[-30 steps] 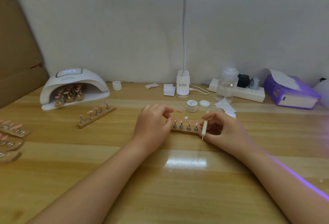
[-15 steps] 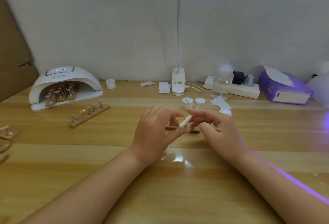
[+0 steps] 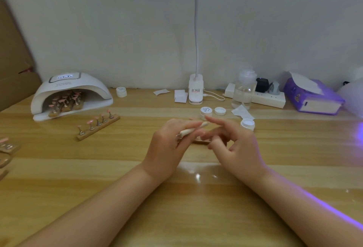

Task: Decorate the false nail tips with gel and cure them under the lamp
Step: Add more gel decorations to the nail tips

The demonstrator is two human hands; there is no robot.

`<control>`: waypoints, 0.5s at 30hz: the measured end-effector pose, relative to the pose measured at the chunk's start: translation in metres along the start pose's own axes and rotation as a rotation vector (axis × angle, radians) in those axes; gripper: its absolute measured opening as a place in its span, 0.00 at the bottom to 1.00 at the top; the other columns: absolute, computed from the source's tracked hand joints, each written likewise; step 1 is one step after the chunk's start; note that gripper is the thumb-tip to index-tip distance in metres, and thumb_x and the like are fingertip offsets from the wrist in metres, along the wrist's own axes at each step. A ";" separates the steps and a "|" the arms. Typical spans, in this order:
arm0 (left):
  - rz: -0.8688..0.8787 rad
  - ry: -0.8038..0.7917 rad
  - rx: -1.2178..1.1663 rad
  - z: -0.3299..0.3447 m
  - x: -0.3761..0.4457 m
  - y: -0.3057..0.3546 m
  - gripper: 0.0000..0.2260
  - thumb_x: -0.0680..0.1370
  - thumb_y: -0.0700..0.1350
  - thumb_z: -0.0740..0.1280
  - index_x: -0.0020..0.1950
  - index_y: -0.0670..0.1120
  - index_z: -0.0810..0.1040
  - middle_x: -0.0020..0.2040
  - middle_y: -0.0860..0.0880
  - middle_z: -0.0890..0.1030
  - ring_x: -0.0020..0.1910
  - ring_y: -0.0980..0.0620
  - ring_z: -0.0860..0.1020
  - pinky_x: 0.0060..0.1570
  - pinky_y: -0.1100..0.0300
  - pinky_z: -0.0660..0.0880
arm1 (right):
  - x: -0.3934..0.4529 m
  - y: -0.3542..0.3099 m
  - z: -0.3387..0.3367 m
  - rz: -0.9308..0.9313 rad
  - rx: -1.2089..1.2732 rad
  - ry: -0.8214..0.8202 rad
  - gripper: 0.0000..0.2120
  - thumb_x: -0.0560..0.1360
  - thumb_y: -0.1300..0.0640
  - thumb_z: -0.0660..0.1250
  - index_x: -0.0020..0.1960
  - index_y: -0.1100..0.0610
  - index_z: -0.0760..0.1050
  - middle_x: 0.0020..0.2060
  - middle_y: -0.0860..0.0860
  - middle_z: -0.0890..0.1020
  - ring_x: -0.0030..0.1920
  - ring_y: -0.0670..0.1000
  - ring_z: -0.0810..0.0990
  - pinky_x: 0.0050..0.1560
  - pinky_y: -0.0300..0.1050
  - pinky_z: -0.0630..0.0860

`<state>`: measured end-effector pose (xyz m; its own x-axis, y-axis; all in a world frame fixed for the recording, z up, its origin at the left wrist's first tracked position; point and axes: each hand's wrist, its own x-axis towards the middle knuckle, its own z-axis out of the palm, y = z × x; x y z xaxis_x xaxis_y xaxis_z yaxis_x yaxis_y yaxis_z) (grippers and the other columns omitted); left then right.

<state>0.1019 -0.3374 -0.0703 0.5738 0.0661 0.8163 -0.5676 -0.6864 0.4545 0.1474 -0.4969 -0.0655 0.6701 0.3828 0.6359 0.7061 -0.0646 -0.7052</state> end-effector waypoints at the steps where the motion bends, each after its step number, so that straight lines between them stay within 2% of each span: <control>1: -0.035 0.018 -0.018 -0.001 0.000 0.000 0.10 0.74 0.45 0.71 0.54 0.46 0.81 0.46 0.57 0.80 0.45 0.58 0.79 0.48 0.66 0.74 | 0.001 0.001 -0.002 -0.002 -0.030 0.060 0.19 0.69 0.63 0.62 0.55 0.46 0.75 0.33 0.48 0.83 0.33 0.52 0.80 0.36 0.49 0.77; 3: -0.097 0.035 -0.037 -0.003 0.002 0.001 0.08 0.75 0.48 0.69 0.53 0.53 0.79 0.44 0.62 0.80 0.43 0.61 0.79 0.46 0.69 0.73 | 0.004 0.006 -0.009 0.030 -0.145 0.146 0.12 0.70 0.58 0.63 0.50 0.45 0.75 0.29 0.47 0.79 0.29 0.47 0.76 0.32 0.43 0.74; 5: -0.135 0.053 -0.032 -0.005 0.003 0.002 0.05 0.77 0.50 0.66 0.51 0.59 0.76 0.38 0.62 0.79 0.40 0.64 0.78 0.40 0.74 0.71 | 0.009 0.015 -0.019 0.102 -0.318 0.156 0.06 0.70 0.52 0.65 0.48 0.47 0.75 0.29 0.45 0.76 0.32 0.45 0.73 0.34 0.41 0.71; 8: -0.169 0.134 -0.056 -0.005 0.002 0.001 0.02 0.79 0.51 0.61 0.49 0.59 0.73 0.35 0.59 0.77 0.37 0.61 0.77 0.36 0.74 0.69 | 0.015 0.029 -0.030 0.241 -0.556 0.007 0.12 0.67 0.45 0.66 0.48 0.50 0.76 0.35 0.44 0.73 0.41 0.46 0.71 0.40 0.41 0.66; 10: -0.217 0.182 -0.065 -0.006 0.002 -0.001 0.03 0.80 0.51 0.60 0.48 0.58 0.73 0.34 0.58 0.77 0.38 0.56 0.77 0.36 0.73 0.71 | 0.017 0.033 -0.031 0.307 -0.621 -0.114 0.17 0.65 0.38 0.66 0.48 0.46 0.76 0.38 0.43 0.71 0.46 0.46 0.70 0.45 0.41 0.65; 12: -0.289 0.218 -0.086 -0.006 0.003 -0.006 0.04 0.80 0.50 0.60 0.47 0.57 0.73 0.35 0.60 0.78 0.37 0.57 0.77 0.37 0.72 0.71 | 0.017 0.037 -0.030 0.332 -0.657 -0.206 0.20 0.64 0.34 0.66 0.49 0.44 0.77 0.40 0.42 0.71 0.49 0.47 0.69 0.48 0.42 0.66; 15: -0.383 0.265 -0.136 -0.006 0.005 -0.011 0.05 0.80 0.51 0.60 0.46 0.54 0.74 0.35 0.61 0.78 0.36 0.62 0.76 0.39 0.72 0.72 | 0.018 0.041 -0.028 0.300 -0.697 -0.271 0.18 0.65 0.33 0.66 0.47 0.43 0.79 0.40 0.41 0.70 0.49 0.48 0.69 0.50 0.44 0.68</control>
<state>0.1074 -0.3252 -0.0695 0.5965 0.4898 0.6358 -0.4269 -0.4772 0.7681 0.1949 -0.5188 -0.0742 0.8380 0.4628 0.2891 0.5455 -0.7258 -0.4192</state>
